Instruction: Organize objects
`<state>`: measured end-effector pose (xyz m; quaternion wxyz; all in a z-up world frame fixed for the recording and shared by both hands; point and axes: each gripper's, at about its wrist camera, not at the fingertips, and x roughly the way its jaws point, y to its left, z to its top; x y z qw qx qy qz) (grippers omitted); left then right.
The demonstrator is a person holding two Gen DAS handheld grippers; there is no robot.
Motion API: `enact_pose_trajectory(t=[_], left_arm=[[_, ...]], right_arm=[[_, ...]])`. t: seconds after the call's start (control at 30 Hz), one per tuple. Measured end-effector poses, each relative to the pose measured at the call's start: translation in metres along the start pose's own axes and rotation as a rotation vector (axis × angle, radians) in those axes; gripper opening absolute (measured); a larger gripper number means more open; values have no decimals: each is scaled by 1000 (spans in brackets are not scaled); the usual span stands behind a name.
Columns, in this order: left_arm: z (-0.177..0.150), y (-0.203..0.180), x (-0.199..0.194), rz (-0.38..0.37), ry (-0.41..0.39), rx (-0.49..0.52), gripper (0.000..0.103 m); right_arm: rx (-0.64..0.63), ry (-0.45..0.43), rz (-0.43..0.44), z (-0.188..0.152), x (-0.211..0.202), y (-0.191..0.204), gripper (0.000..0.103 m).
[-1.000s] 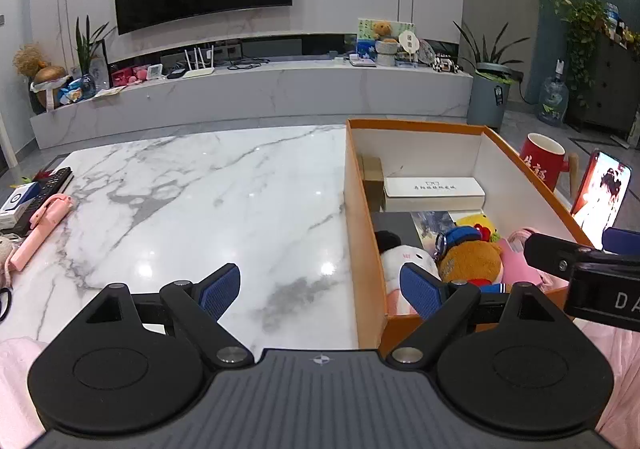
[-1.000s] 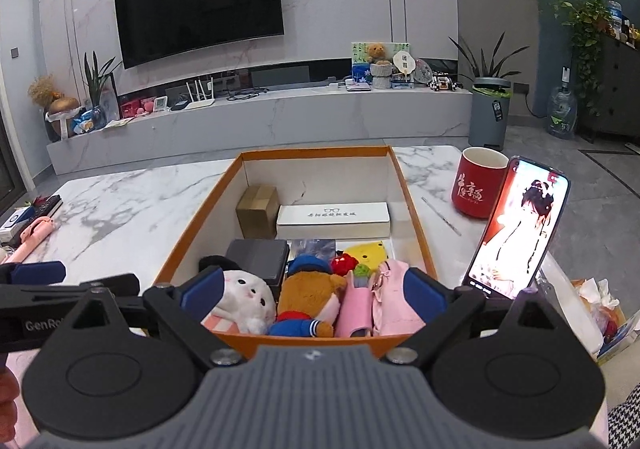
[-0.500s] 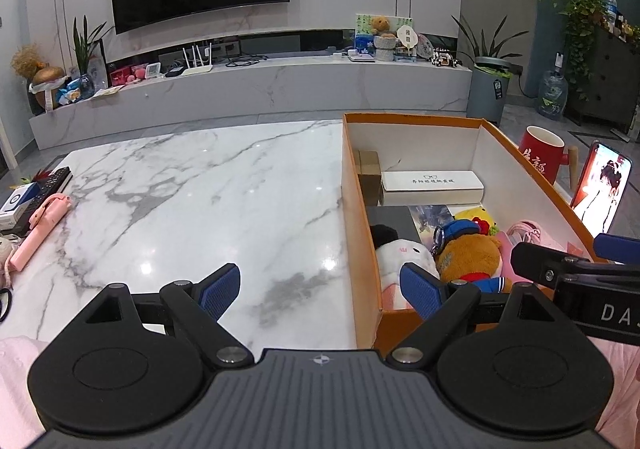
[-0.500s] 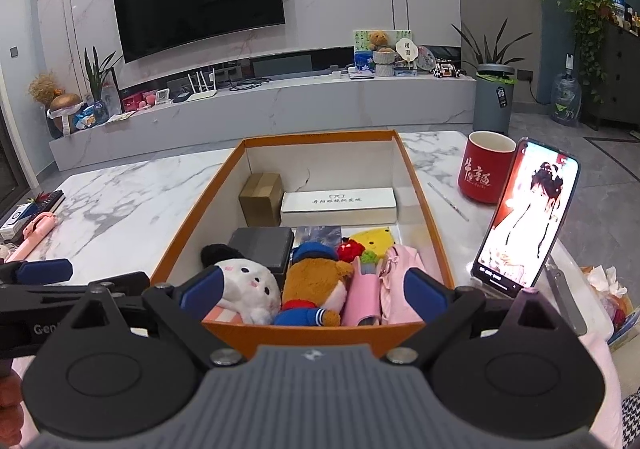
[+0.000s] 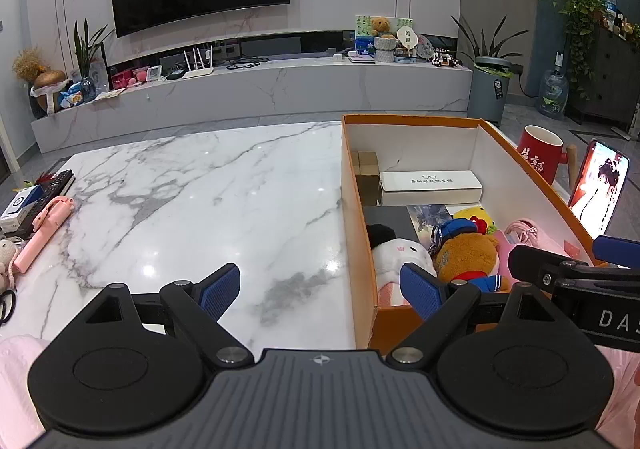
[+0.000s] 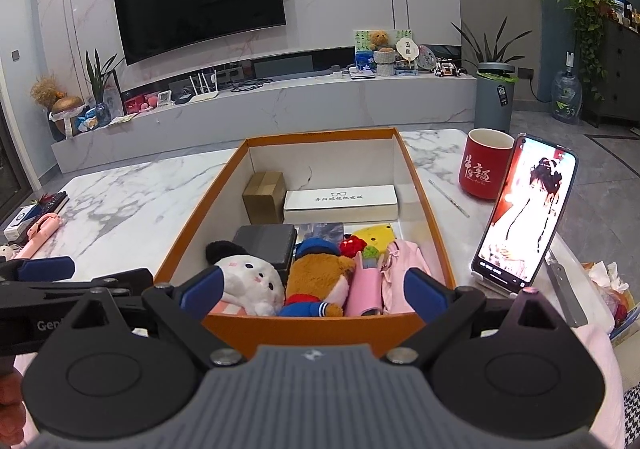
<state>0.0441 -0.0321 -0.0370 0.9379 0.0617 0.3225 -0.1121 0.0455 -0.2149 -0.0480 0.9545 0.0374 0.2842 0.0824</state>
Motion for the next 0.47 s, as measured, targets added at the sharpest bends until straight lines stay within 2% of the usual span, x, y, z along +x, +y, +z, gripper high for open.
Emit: enact_pose_trajectory(t=[0.47], left_arm=[[-1, -2, -1, 1, 6, 3, 103]], right_arm=[[10, 7, 3, -3, 1, 1, 97]])
